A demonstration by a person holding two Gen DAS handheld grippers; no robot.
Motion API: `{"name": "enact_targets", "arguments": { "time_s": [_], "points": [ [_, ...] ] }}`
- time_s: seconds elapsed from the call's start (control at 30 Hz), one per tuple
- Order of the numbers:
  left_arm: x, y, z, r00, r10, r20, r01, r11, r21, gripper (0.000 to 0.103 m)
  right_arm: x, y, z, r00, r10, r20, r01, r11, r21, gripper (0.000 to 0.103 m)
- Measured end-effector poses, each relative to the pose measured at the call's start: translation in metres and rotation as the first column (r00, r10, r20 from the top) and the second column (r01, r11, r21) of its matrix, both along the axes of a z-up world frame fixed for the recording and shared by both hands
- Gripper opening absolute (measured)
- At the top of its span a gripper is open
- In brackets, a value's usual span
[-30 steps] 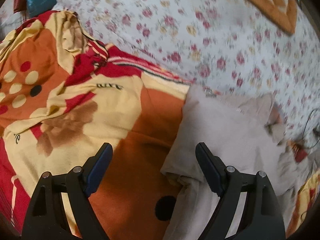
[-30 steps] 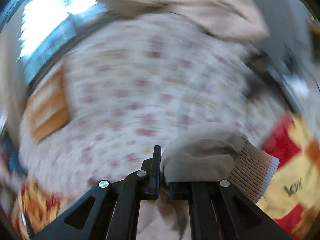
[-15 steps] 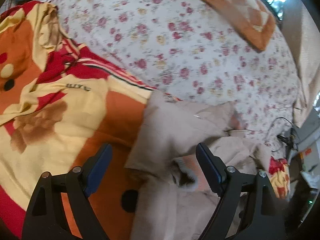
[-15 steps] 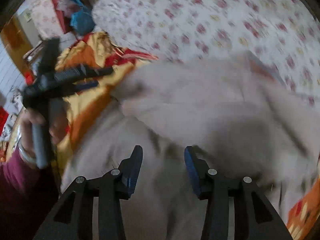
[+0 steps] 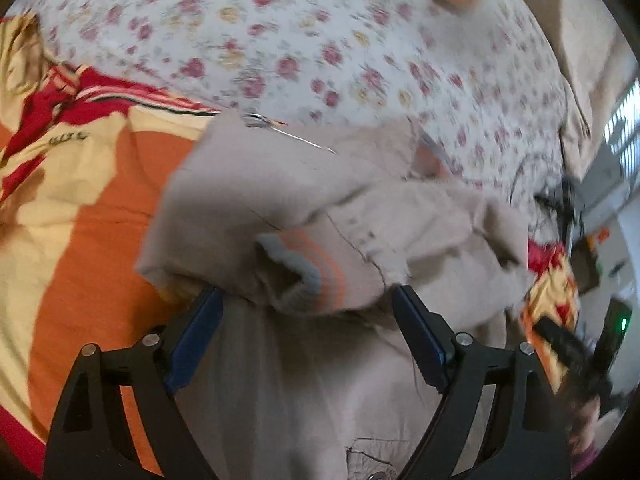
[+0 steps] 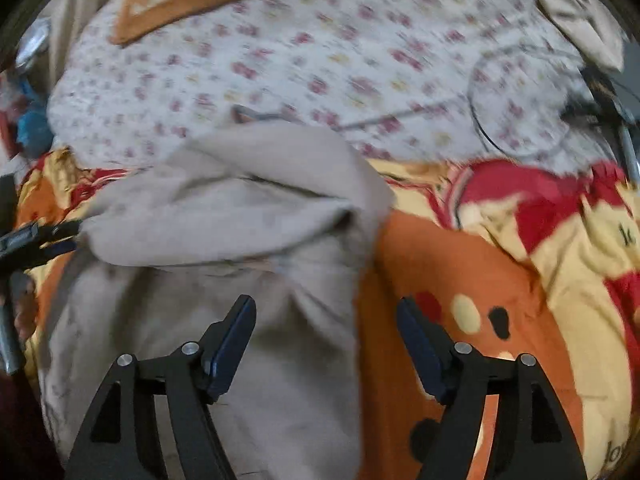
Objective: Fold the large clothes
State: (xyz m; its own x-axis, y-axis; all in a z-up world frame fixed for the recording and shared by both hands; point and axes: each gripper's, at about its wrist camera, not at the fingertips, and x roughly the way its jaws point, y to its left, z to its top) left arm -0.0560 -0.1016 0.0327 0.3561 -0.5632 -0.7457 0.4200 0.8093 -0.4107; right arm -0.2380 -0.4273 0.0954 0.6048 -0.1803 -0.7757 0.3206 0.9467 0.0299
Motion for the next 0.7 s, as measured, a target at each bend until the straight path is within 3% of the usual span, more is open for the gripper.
{"name": "enact_targets", "arguments": {
  "time_s": [0.07,0.1,0.13,0.17,0.23,0.27,0.33,0.47,0.53,0.63,0.7],
  "points": [
    [-0.005,-0.010,0.003,0.999,-0.039,0.009,0.038,0.999,0.029,0.047,0.002,-0.012,-0.004,1.000,-0.026,0.015,0.026,0.999,0.025,0.052],
    [-0.005,-0.014,0.006,0.999,-0.044,0.013,0.043,0.998,0.055,0.040,0.005,-0.014,-0.004,0.999,-0.028,0.023,0.027,0.999,0.033,0.050],
    [-0.004,-0.016,0.011,0.999,-0.036,0.028,0.034,0.997,0.072,0.025,0.008,-0.018,-0.004,0.999,-0.031,0.040,0.029,0.999,0.040,0.050],
    [-0.003,-0.017,0.017,0.999,-0.026,0.048,0.022,0.996,0.082,0.019,0.011,-0.022,-0.003,0.998,-0.039,0.054,0.037,0.998,0.044,0.047],
    [0.006,-0.018,0.031,0.998,-0.005,0.068,0.000,0.997,0.078,0.013,0.027,-0.028,-0.005,0.996,-0.056,0.064,0.053,0.998,0.039,0.021],
    [0.013,-0.019,0.041,0.997,0.016,0.073,-0.022,0.997,0.073,0.009,0.027,-0.033,-0.006,0.996,-0.058,0.065,0.055,0.998,0.036,0.001],
    [0.024,-0.018,0.057,0.995,0.048,0.085,-0.053,0.997,0.063,0.002,0.032,-0.040,-0.005,0.995,-0.063,0.071,0.061,0.998,0.036,0.000],
    [0.037,-0.007,0.096,0.980,0.092,0.177,-0.102,0.994,0.044,0.002,0.002,-0.042,0.032,0.978,-0.044,0.204,0.025,0.995,0.095,0.000],
    [0.040,-0.003,0.098,0.978,0.104,0.183,-0.117,0.991,0.060,0.002,-0.019,-0.035,0.040,0.977,0.004,0.215,-0.026,0.995,0.101,0.000],
    [0.041,0.005,0.078,0.984,0.113,0.136,-0.128,0.987,0.101,0.002,-0.028,-0.014,0.017,0.991,0.083,0.102,-0.091,0.992,0.082,0.000],
    [0.036,0.008,0.057,0.992,0.106,0.065,-0.112,0.989,0.093,0.015,-0.027,0.003,-0.011,0.991,0.133,-0.031,-0.133,0.991,0.008,0.000]
  ]
}}
